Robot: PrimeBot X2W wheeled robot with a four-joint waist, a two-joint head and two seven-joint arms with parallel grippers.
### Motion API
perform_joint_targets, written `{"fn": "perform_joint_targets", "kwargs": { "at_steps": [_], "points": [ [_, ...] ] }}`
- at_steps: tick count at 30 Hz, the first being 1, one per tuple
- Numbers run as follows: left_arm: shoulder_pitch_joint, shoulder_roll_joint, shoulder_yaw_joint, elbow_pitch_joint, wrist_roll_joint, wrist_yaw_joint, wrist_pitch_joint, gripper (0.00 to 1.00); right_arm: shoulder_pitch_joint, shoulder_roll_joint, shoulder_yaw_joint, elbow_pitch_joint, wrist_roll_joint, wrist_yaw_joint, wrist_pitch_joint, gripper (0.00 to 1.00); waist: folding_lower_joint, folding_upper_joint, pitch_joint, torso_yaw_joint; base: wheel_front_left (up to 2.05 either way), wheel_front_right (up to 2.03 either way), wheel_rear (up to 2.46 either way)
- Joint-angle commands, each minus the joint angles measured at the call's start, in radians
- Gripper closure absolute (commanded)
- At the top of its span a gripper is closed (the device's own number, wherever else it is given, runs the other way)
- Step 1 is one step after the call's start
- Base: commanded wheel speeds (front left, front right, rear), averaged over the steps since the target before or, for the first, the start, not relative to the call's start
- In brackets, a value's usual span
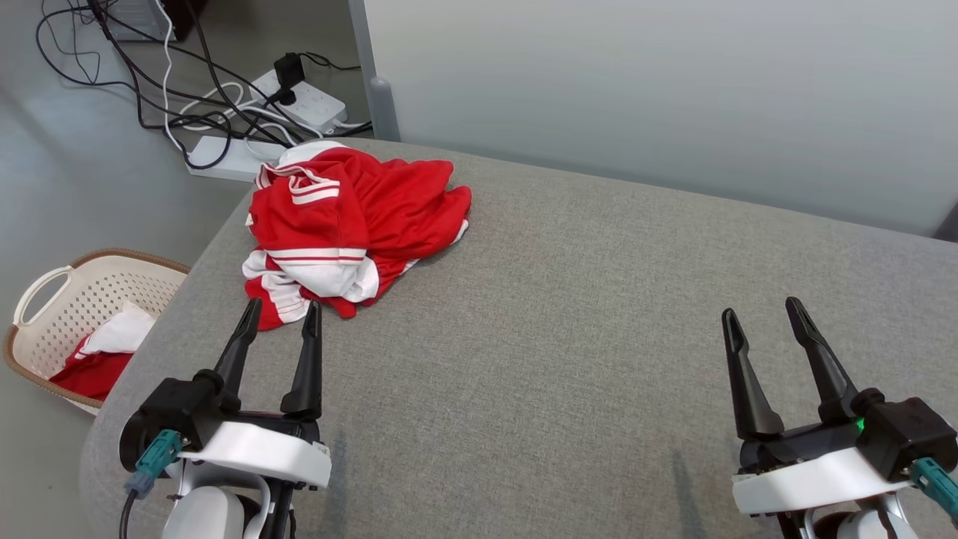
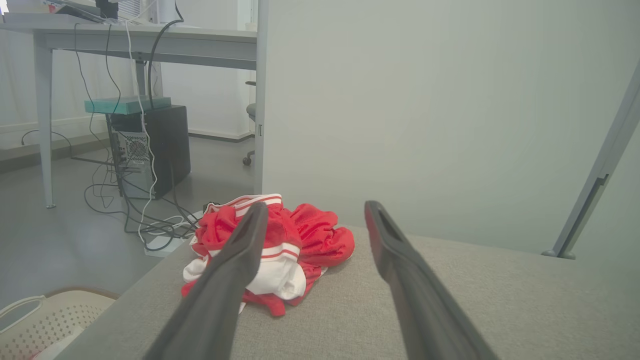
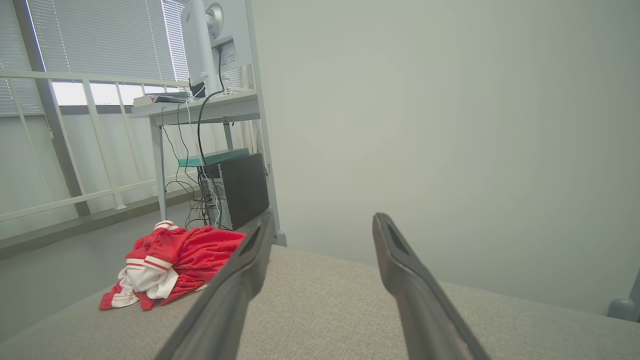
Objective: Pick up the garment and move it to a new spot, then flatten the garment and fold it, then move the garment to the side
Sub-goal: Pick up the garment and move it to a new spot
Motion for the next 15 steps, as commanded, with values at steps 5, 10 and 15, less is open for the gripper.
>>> {"fn": "perform_joint_targets", "kwargs": {
  "at_steps": [5,10,15],
  "points": [
    [-0.051,0.017,0.03,-0.026,-0.032,0.021,-0.01,0.0,-0.019,-0.021,0.021,-0.029,-0.001,0.007,-0.013,0.0,0.0,0.0,0.026,-0.001,0.0,0.0,0.0],
    [-0.073,0.017,0.039,-0.023,-0.05,0.032,-0.01,0.0,-0.032,-0.03,0.028,-0.032,-0.003,0.007,-0.013,0.0,0.0,0.0,0.061,-0.01,0.0,0.0,0.0],
    [-0.12,0.017,0.027,0.011,-0.077,0.039,-0.01,0.0,-0.044,-0.041,0.023,-0.033,-0.006,0.007,-0.013,0.0,0.0,0.0,0.089,-0.015,0.0,0.0,0.0]
  ]
}}
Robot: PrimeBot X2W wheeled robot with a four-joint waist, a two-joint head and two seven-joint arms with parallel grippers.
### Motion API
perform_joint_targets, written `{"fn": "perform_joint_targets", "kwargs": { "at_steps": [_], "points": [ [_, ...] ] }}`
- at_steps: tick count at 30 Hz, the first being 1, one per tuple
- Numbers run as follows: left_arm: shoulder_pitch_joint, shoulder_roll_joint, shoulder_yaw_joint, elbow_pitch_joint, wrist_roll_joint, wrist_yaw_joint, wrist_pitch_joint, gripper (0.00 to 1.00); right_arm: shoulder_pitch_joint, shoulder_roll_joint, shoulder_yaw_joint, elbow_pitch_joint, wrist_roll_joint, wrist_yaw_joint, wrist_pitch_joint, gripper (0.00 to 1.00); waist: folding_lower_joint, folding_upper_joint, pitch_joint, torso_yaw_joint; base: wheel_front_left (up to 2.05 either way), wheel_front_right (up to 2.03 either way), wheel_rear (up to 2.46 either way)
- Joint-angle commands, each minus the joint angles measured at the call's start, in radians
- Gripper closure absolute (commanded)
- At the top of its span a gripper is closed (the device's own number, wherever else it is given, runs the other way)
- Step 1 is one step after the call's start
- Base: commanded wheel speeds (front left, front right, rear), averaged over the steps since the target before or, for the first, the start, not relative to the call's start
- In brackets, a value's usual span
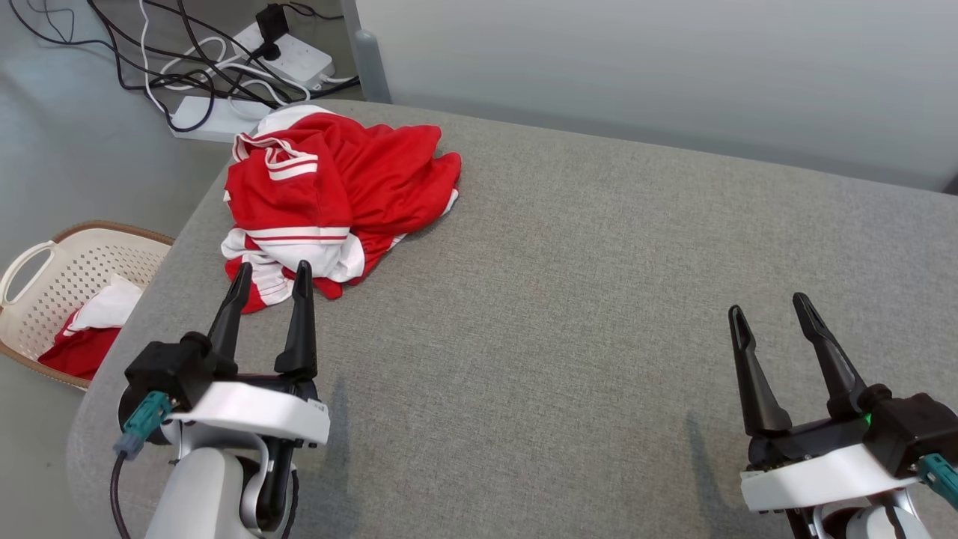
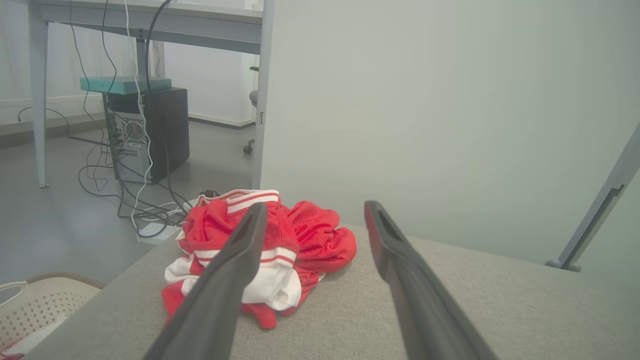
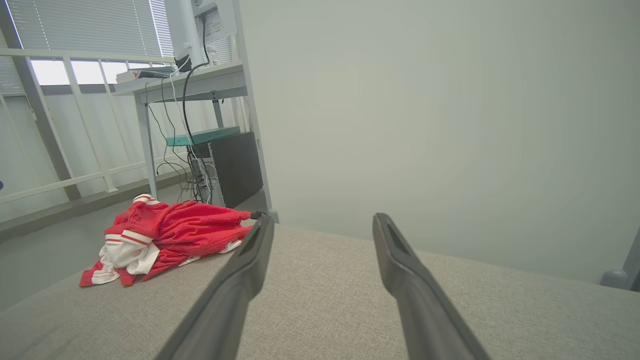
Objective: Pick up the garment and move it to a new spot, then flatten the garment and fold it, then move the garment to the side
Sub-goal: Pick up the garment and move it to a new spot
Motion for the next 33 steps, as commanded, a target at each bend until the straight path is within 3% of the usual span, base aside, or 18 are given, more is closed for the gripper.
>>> {"fn": "perform_joint_targets", "kwargs": {
  "at_steps": [1,14,23,33],
  "points": [
    [-0.061,0.018,0.028,0.0,-0.007,0.005,-0.01,0.0,-0.04,-0.014,0.022,-0.031,-0.007,0.007,-0.013,0.0,0.0,0.0,0.011,-0.005,0.0,0.0,0.0],
    [-0.281,0.018,0.066,0.244,0.04,0.059,-0.01,0.0,-0.08,-0.032,0.024,-0.038,-0.012,0.007,-0.013,0.0,0.0,0.0,0.096,-0.047,0.0,0.0,0.0],
    [-0.423,0.02,0.087,0.41,0.039,0.052,-0.01,0.0,-0.103,-0.039,0.029,-0.041,-0.011,0.007,-0.013,0.0,0.0,0.0,0.147,-0.065,0.0,0.0,0.0],
    [-0.61,0.068,0.109,0.699,0.074,0.143,-0.01,0.0,-0.135,-0.042,0.035,-0.041,-0.006,0.007,-0.013,0.0,0.0,0.0,0.219,-0.091,0.0,0.0,0.0]
  ]
}}
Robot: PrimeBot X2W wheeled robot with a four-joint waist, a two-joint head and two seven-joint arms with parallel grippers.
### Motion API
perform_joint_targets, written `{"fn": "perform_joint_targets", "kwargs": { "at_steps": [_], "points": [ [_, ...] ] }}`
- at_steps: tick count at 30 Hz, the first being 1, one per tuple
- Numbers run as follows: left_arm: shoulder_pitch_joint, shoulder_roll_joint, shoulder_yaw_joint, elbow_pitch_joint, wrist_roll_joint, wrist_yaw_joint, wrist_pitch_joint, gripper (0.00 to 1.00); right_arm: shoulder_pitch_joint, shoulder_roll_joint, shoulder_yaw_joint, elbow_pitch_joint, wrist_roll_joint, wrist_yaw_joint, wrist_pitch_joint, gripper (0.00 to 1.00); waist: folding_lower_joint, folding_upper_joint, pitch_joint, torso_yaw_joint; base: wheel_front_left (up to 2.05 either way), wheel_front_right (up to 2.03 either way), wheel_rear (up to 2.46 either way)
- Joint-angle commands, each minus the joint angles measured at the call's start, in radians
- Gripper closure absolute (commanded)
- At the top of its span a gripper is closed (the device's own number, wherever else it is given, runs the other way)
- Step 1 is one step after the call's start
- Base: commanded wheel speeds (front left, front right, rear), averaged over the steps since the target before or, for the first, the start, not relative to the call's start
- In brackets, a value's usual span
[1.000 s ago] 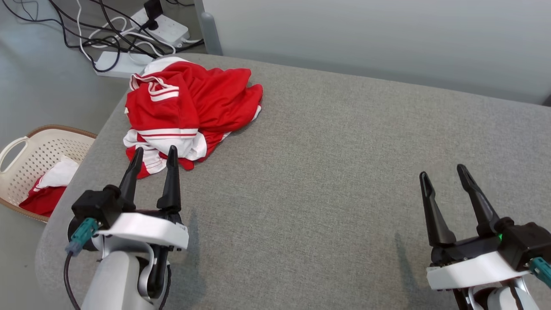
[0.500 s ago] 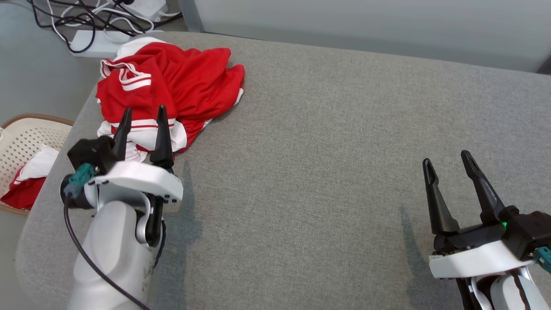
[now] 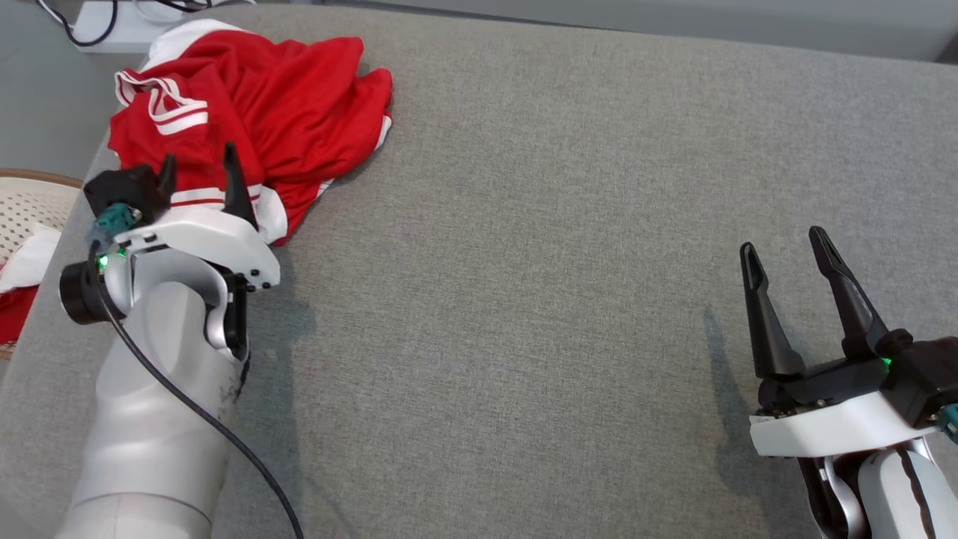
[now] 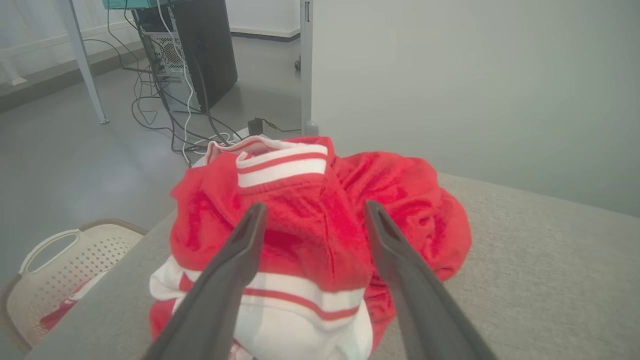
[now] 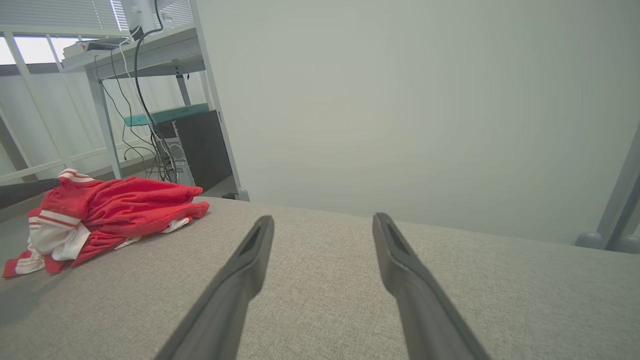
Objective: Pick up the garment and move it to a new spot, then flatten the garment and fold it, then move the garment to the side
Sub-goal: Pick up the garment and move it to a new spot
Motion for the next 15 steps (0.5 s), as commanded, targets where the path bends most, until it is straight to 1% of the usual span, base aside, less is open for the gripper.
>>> {"fn": "perform_joint_targets", "kwargs": {
  "at_steps": [1,5,8,10,11,12,15],
  "points": [
    [-0.035,0.045,0.024,-0.002,0.009,0.011,-0.006,0.0,-0.019,-0.002,0.028,-0.032,-0.002,0.007,-0.012,0.0,0.0,0.0,0.012,-0.007,0.0,0.0,0.0],
    [-0.063,0.056,0.021,0.067,0.017,0.027,-0.006,0.0,-0.024,-0.002,0.026,-0.033,0.002,0.007,-0.012,0.0,0.0,0.0,0.023,-0.012,0.0,0.0,0.0],
    [-0.078,0.058,0.019,0.11,0.016,0.027,-0.006,0.0,-0.027,-0.003,0.026,-0.034,0.004,0.007,-0.012,0.0,0.0,0.0,0.027,-0.014,0.0,0.0,0.0],
    [-0.086,0.061,0.018,0.115,0.019,0.031,-0.006,0.0,-0.03,-0.003,0.026,-0.034,0.005,0.007,-0.012,0.0,0.0,0.0,0.029,-0.014,0.0,0.0,0.0],
    [-0.087,0.062,0.018,0.115,0.02,0.032,-0.006,0.47,-0.031,-0.003,0.027,-0.034,0.005,0.007,-0.012,0.0,0.0,0.0,0.03,-0.014,0.0,0.0,0.0],
    [-0.088,0.064,0.015,0.109,0.024,0.032,-0.006,1.0,-0.032,-0.003,0.028,-0.033,0.004,0.007,-0.012,0.0,0.0,0.0,0.031,-0.014,0.0,0.0,0.0],
    [-0.081,0.066,0.01,0.086,0.033,0.027,-0.006,1.0,-0.034,-0.002,0.03,-0.032,0.004,0.007,-0.012,0.0,0.0,0.0,0.03,-0.015,0.0,0.0,0.0]
  ]
}}
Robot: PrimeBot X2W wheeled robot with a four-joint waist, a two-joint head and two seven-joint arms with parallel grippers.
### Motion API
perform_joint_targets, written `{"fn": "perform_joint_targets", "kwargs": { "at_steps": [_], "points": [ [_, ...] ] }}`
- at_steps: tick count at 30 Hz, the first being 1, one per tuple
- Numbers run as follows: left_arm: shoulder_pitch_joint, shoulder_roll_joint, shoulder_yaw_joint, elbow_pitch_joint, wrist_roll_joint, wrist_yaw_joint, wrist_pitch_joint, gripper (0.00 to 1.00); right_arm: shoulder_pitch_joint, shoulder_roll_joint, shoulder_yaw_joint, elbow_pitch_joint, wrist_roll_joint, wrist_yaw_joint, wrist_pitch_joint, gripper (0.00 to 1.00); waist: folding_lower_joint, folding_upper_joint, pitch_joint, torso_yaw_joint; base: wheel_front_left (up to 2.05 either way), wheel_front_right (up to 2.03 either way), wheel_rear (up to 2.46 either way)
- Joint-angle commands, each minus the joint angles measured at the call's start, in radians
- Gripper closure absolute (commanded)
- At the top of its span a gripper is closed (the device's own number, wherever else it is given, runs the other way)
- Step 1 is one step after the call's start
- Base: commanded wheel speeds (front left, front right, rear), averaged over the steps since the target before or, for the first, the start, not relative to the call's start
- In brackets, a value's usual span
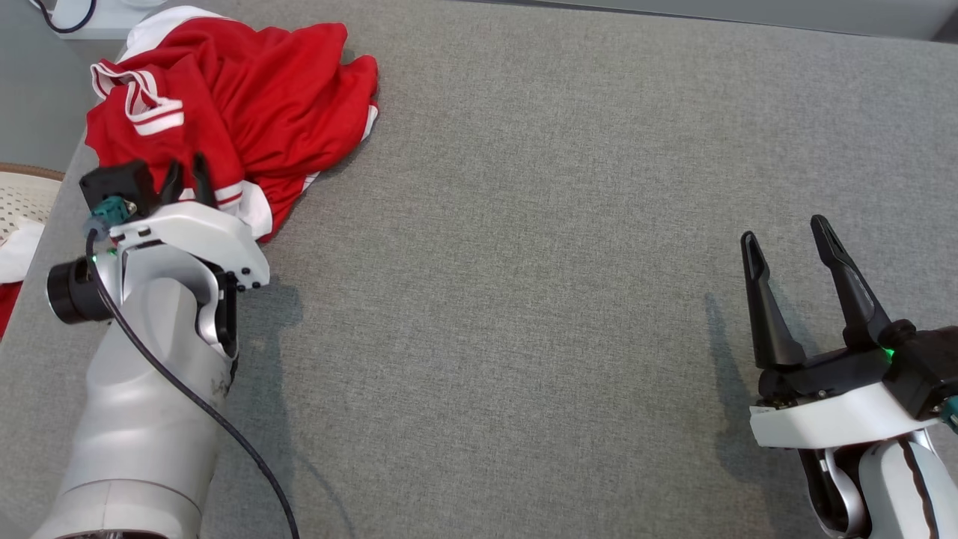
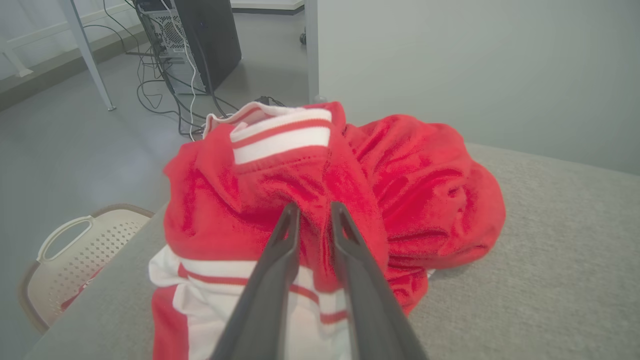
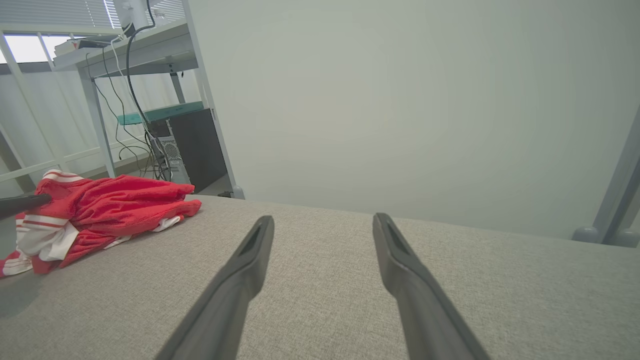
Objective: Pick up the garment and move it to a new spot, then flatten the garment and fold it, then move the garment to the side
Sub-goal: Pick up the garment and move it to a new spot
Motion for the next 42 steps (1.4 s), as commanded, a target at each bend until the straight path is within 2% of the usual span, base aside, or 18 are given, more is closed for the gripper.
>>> {"fn": "perform_joint_targets", "kwargs": {
  "at_steps": [1,6,12,13,24,35,42],
  "points": [
    [-0.019,0.046,0.014,-0.044,0.013,0.004,-0.006,1.0,-0.014,-0.001,0.028,-0.031,0.001,0.007,-0.012,0.0,0.0,0.0,-0.002,-0.001,0.0,0.0,0.0],
    [0.027,0.046,0.026,-0.155,0.02,-0.013,-0.006,1.0,-0.015,0.002,0.025,-0.025,0.002,0.007,-0.012,0.0,0.0,0.0,-0.019,-0.005,0.0,0.0,0.0],
    [0.099,0.027,0.044,-0.389,0.042,-0.042,-0.006,1.0,-0.008,0.008,0.026,-0.022,0.006,0.007,-0.012,0.0,0.0,0.0,-0.058,-0.022,0.0,0.0,0.0],
    [0.099,0.027,0.044,-0.389,0.042,-0.042,-0.006,1.0,-0.008,0.008,0.026,-0.022,0.006,0.007,-0.012,0.0,0.0,0.0,-0.058,-0.022,0.0,0.0,0.0],
    [0.169,-0.01,0.007,-0.695,0.086,-0.125,-0.006,1.0,0.013,0.033,0.013,-0.027,0.027,0.007,-0.012,0.0,0.0,0.0,-0.137,-0.1,0.0,0.0,0.0],
    [0.126,-0.027,-0.11,-0.758,0.078,-0.163,-0.006,1.0,0.037,0.055,0.011,-0.021,0.036,0.007,-0.012,0.0,0.0,0.0,-0.188,-0.227,0.0,0.0,0.0],
    [0.037,-0.029,-0.231,-0.771,0.023,-0.148,-0.006,1.0,0.036,0.064,0.014,-0.017,0.04,0.007,-0.012,0.0,0.0,0.0,-0.196,-0.306,0.0,0.0,0.0]
  ]
}}
